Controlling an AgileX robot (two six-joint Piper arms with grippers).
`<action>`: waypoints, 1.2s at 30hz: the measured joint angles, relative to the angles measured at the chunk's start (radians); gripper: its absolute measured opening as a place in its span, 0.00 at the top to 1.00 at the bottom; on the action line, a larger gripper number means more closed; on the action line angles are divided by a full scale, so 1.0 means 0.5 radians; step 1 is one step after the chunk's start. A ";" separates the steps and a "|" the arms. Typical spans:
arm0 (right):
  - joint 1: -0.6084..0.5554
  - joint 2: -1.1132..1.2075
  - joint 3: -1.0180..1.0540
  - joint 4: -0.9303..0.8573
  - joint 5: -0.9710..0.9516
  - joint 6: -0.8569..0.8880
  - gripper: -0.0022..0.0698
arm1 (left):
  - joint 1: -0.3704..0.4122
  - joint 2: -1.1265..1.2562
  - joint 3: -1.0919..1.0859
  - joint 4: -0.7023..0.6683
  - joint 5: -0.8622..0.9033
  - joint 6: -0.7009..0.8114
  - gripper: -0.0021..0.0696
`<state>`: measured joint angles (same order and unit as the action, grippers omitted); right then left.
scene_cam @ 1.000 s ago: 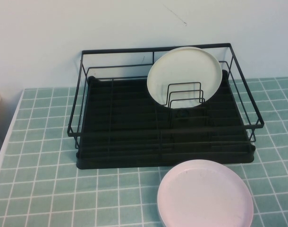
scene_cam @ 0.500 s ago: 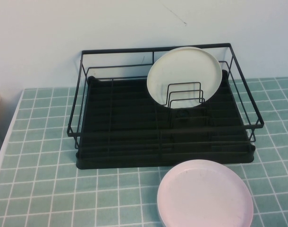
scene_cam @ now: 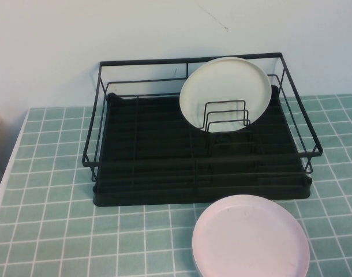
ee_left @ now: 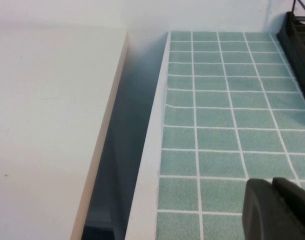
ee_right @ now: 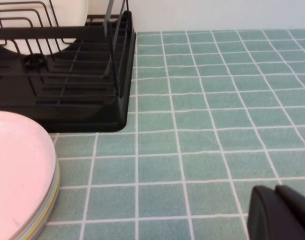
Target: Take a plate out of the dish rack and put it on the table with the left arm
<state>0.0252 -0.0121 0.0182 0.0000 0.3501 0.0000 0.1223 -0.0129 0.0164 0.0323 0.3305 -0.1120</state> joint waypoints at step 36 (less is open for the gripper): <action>0.000 0.000 0.000 0.000 0.000 0.000 0.97 | -0.092 0.000 0.000 0.000 0.000 0.060 0.97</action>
<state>0.0252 -0.0121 0.0182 0.0000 0.3501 0.0000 0.0764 -0.0129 0.0164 0.0324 0.3305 -0.0822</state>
